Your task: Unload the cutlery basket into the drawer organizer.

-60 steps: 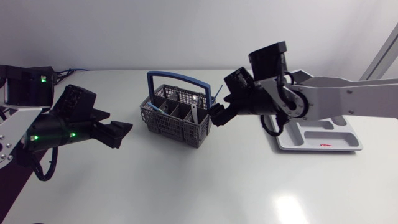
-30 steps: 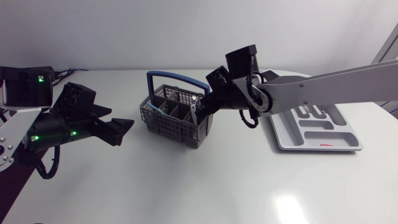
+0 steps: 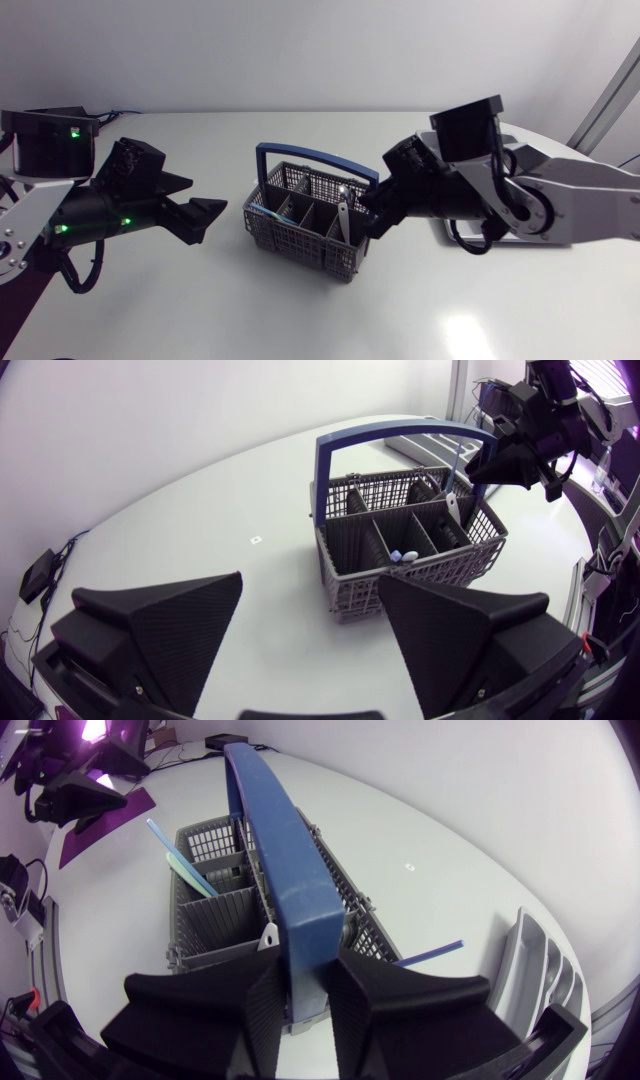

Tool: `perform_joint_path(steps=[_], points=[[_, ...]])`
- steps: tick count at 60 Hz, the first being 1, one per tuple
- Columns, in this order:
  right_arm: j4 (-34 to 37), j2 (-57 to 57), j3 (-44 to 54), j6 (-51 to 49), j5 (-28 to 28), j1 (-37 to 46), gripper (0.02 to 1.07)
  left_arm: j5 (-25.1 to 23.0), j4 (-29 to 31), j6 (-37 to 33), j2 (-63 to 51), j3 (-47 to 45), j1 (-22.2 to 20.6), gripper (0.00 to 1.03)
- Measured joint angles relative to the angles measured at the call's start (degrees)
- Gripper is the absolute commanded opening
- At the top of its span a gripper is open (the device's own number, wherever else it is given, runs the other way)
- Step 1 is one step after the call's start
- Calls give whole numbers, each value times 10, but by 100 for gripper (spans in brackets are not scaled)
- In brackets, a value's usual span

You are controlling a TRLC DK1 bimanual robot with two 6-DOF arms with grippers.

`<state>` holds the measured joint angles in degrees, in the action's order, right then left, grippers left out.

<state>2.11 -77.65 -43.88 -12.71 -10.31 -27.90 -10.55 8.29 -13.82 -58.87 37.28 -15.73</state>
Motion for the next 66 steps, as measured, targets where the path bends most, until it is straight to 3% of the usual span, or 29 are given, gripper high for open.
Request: perform_joint_path(steps=[6, 9, 24, 41, 55, 66], points=[[17, 40, 28, -15, -2, 11, 91, -11, 2, -15, 0, -2, -36, 94], [25, 55, 34, -20, -3, 18, 100, -24, 5, -25, 0, -2, -43, 94], [68, 168, 85, -35, -33, 33, 101, -122, 58, -120, -22, 16, -23, 89], [154, 256, 98, -56, -45, -22, 101, -160, 74, -249, -114, 69, -4, 75], [170, 271, 117, -56, -44, -41, 101, -191, 73, -303, -167, 109, -4, 45], [170, 271, 121, -56, -41, -42, 101, -205, 73, -329, -177, 111, -7, 32]])
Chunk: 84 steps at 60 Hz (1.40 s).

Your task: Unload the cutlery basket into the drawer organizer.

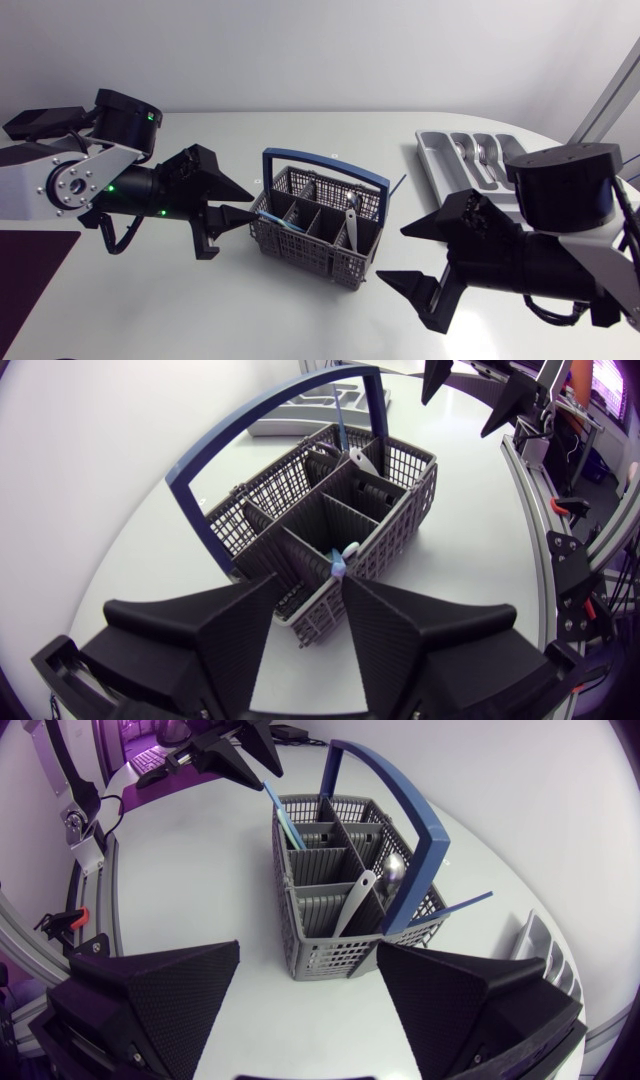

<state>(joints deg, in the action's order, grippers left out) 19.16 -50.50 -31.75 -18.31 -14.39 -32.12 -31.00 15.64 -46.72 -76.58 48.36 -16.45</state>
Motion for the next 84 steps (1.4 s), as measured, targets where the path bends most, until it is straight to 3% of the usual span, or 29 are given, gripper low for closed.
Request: perform_joint_path(steps=[14, 22, 30, 36, 52, 72, 84], points=[[0, 0, 0, 0, 5, 0, 101, -3, 0, -14, -2, 2, -16, 30], [0, 0, 1, 0, 7, 0, 101, -3, 0, -14, -14, 7, -21, 21], [0, 0, 2, 0, 7, 0, 101, -3, 0, -14, -22, 7, -25, 4], [-1, 0, 6, 0, 11, -1, 101, -3, 9, -16, -24, 11, -25, 3], [-3, 0, 19, 0, 23, -11, 101, -5, 120, -26, -28, 96, -27, 3], [9, 22, 19, 0, 24, -19, 101, 11, 376, -40, -69, 311, -46, 3], [29, 35, 16, 0, 24, -24, 101, 15, 388, -41, 14, 323, -49, 3]])
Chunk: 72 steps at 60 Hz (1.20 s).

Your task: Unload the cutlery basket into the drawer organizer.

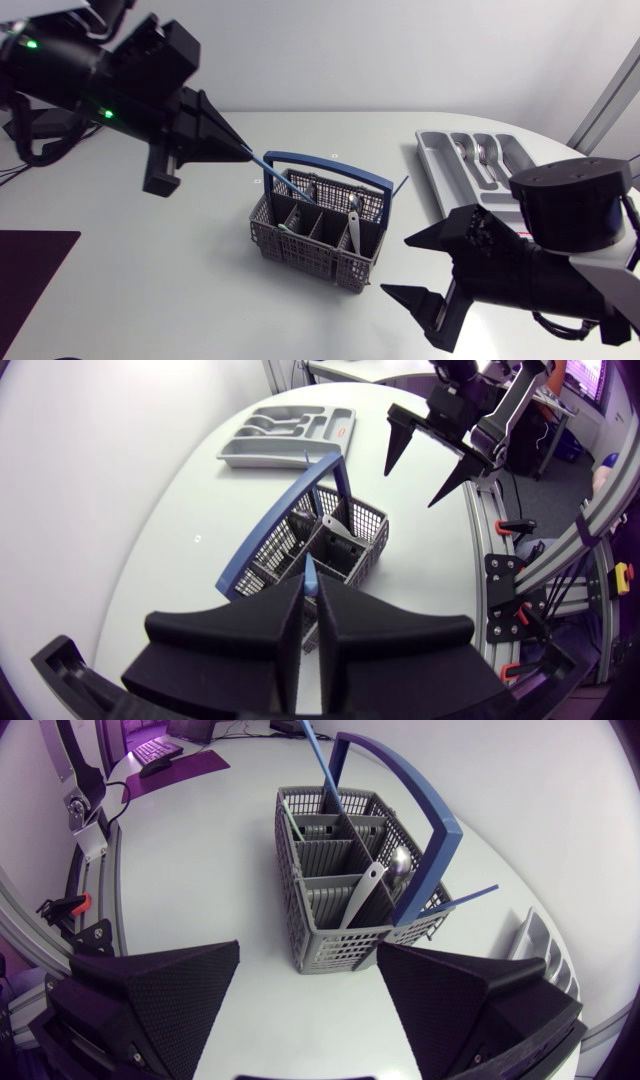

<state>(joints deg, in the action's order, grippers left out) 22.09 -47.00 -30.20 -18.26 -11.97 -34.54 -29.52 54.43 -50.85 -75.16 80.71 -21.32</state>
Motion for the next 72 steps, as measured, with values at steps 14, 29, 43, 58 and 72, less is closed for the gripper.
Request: perform_joint_path(steps=[14, 29, 43, 58, 72], points=[[69, 8, -63, 43, -13, 3, 101, 21, -49, 52, 193, -73, -46, 3], [113, -14, -174, 115, -135, 64, 100, 177, -251, 182, 284, -204, -183, 3], [146, -143, -271, 184, -312, 180, 100, 372, -476, 216, 223, -312, -325, 4], [228, -293, -380, 223, -398, 228, 96, 424, -618, 209, 125, -327, -332, 4], [262, -404, -484, 263, -423, 226, 92, 484, -757, 166, 27, -331, -337, 4]])
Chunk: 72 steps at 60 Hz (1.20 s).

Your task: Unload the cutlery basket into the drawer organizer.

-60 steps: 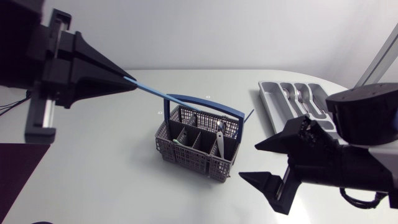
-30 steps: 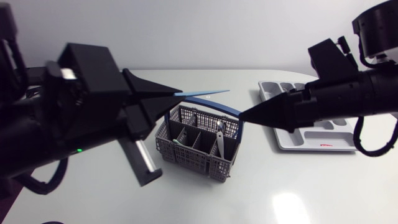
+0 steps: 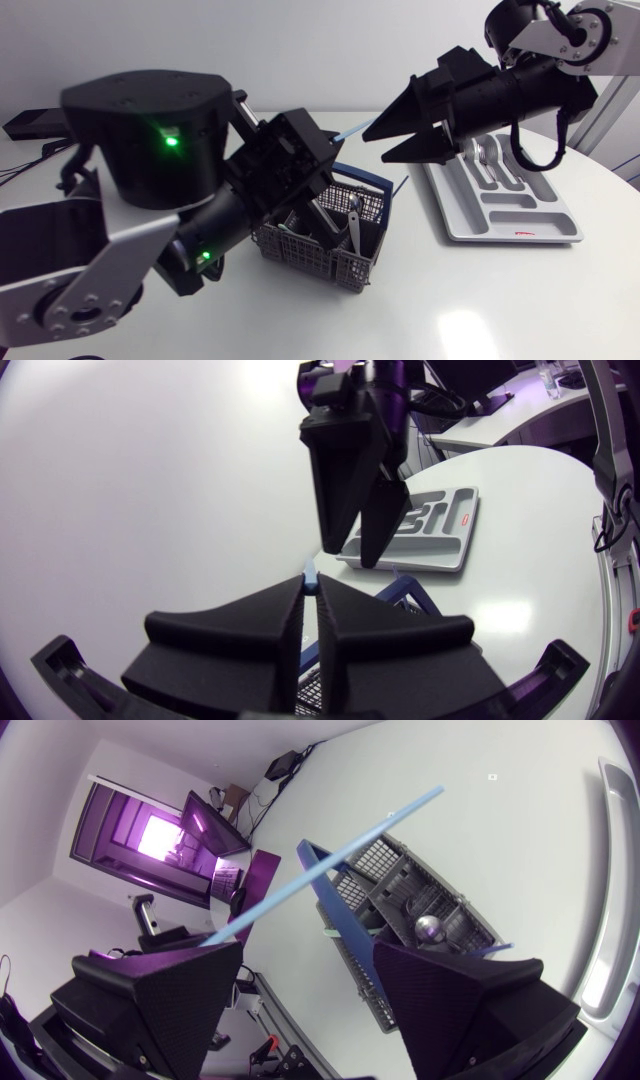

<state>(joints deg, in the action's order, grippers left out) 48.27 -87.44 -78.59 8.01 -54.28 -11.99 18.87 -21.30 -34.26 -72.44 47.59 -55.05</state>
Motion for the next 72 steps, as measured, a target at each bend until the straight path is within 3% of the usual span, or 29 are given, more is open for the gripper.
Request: perform_joint_path(steps=[19, 29, 40, 52, 56, 59, 62, 69, 72], points=[[0, -83, -86, 72, -12, 1, 70, 58, -151, -84, -108, 0, -8, 4], [0, -117, -112, 103, -11, 1, 53, 75, -207, -120, -152, 0, -7, 4], [2, -140, -145, 127, 6, 1, 26, 87, -256, -145, -188, 6, -7, 4], [2, -161, -156, 130, 16, -11, 22, 89, -275, -158, -198, 12, -7, 4], [2, -163, -157, 138, 16, -13, 21, 91, -274, -164, -199, 12, -7, 16], [1, -163, -159, 146, 19, -14, 17, 91, -274, -167, -199, 12, -7, 38], [-6, -162, -160, 145, 23, -16, 15, 91, -272, -167, -199, 12, -7, 45], [-27, -157, -160, 145, 42, -23, 13, 91, -261, -166, -194, 12, -6, 76], [-38, -155, -160, 145, 47, -24, 12, 90, -247, -166, -182, 12, -6, 82]])
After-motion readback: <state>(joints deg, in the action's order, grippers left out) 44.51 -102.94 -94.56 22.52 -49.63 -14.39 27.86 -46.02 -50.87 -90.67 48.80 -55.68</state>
